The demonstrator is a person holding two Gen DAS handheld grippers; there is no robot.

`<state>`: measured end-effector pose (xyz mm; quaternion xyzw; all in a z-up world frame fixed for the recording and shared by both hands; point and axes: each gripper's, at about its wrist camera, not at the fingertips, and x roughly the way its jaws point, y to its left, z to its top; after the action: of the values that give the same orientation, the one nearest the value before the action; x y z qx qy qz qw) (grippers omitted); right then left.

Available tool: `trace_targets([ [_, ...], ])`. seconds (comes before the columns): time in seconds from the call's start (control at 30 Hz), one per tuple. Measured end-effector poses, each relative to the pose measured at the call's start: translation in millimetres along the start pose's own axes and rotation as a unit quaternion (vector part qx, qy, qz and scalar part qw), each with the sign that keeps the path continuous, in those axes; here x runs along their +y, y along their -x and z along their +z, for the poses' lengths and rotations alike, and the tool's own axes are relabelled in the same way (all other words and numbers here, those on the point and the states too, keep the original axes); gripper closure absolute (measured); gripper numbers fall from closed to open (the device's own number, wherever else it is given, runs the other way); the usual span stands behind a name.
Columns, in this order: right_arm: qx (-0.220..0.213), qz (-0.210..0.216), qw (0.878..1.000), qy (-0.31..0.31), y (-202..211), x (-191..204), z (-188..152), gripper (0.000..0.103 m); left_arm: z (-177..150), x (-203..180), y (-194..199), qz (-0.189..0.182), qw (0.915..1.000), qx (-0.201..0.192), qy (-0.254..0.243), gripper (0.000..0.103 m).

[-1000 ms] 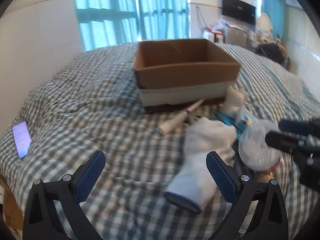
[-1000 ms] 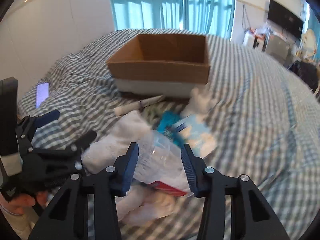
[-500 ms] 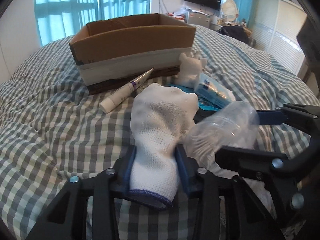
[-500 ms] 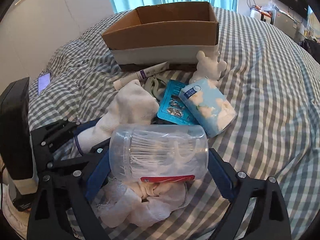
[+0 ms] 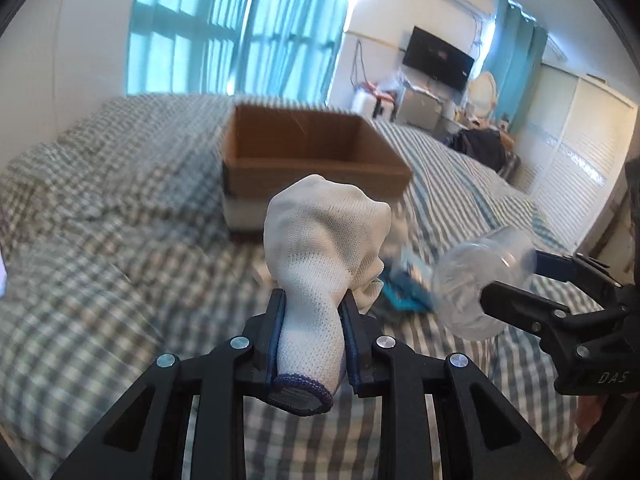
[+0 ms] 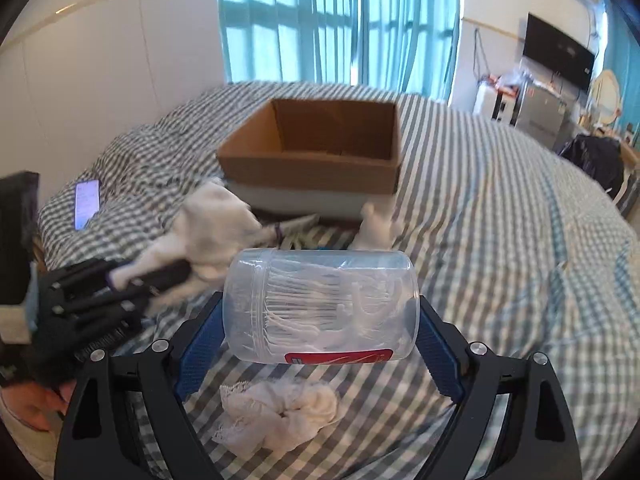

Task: Organize objects
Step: 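Carry glove and jar over the box and release both into it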

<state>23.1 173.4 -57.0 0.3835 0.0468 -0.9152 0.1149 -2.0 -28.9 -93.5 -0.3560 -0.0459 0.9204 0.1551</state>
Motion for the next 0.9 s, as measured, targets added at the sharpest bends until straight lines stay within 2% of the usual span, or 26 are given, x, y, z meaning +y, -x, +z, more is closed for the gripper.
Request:
trace_targets([
  [0.2, -0.044, -0.011, 0.999, 0.015, 15, -11, 32, 0.014, 37, 3, 7, 0.018, 0.9995, -0.025, 0.002, 0.077],
  [0.33, -0.055, -0.01, 0.998, 0.016, 8, -19, 64, 0.014, 68, 1, 14, 0.03, 0.9982, -0.052, -0.004, 0.077],
  [0.47, -0.071, -0.026, 0.996, 0.04, 4, -22, 96, 0.014, 101, -1, 12, 0.028, 0.9968, -0.074, -0.009, 0.077],
  [0.67, -0.089, -0.025, 0.995, 0.044, -19, -26, 151, 0.014, 145, 1, -13, 0.038, 0.996, -0.078, -0.019, 0.077],
  [0.83, -0.09, -0.023, 0.995, 0.048, -57, -27, 185, 0.014, 166, 10, -43, 0.059, 0.9947, -0.082, -0.016, 0.077],
  [0.9, -0.087, -0.019, 0.995, 0.048, -75, -29, 194, 0.014, 173, 15, -63, 0.07, 0.995, -0.071, -0.01, 0.077],
])
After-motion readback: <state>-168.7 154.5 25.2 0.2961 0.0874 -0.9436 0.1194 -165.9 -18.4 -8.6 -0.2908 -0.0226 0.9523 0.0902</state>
